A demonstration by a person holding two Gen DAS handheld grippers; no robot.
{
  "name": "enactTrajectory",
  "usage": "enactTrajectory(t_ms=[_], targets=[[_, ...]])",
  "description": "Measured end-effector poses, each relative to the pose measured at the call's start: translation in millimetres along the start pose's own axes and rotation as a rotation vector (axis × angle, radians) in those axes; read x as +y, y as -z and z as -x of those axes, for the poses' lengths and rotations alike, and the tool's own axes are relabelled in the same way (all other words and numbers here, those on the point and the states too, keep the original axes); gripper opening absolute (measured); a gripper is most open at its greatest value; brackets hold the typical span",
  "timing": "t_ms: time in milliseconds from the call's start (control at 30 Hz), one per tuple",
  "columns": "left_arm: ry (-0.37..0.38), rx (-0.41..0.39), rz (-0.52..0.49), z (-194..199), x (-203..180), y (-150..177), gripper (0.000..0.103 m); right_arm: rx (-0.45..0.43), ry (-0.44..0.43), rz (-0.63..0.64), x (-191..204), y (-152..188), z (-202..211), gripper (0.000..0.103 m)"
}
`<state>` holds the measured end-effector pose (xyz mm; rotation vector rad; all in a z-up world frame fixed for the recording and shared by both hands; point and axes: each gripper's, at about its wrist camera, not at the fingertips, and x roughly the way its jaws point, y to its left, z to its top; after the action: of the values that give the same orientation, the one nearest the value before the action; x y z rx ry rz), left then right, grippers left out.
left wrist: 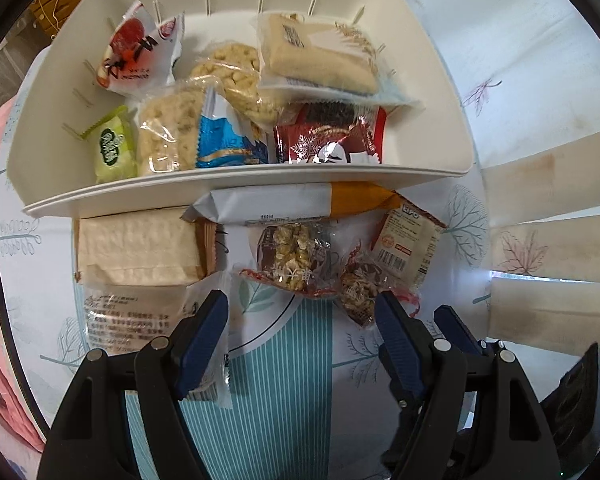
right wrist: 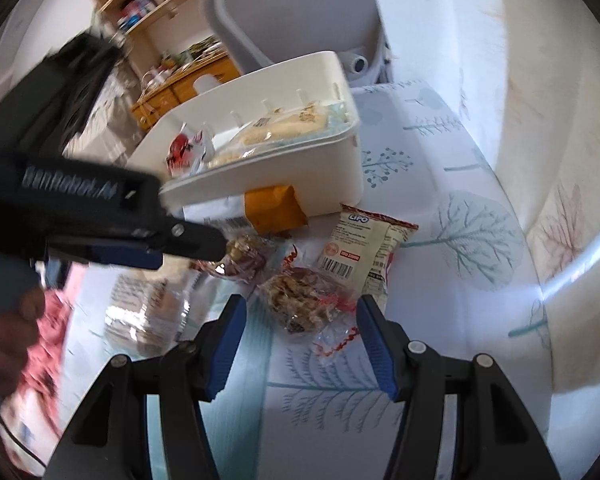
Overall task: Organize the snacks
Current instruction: 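Move both tools out of the basket toward the clear nut bags on the table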
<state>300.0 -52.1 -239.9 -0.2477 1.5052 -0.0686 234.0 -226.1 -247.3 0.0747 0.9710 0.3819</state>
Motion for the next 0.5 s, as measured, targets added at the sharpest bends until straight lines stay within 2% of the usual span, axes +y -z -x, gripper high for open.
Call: enactTrajectory(t_ms=[133, 233, 500], targets=[[-0.009, 0.009, 0.013, -11, 0, -6, 0.074, -0.023, 0.030, 0.112, 6, 4, -10, 0.058], [-0.015, 0.020, 0.021, -18, 1, -10, 0.066, -0.033, 0.033, 0.170, 10, 4, -18, 0.058], [-0.033, 0.044, 0.043, -32, 3, -16, 0.059, -0.007, 0.031, 0.244, 18, 8, -35, 0.058]])
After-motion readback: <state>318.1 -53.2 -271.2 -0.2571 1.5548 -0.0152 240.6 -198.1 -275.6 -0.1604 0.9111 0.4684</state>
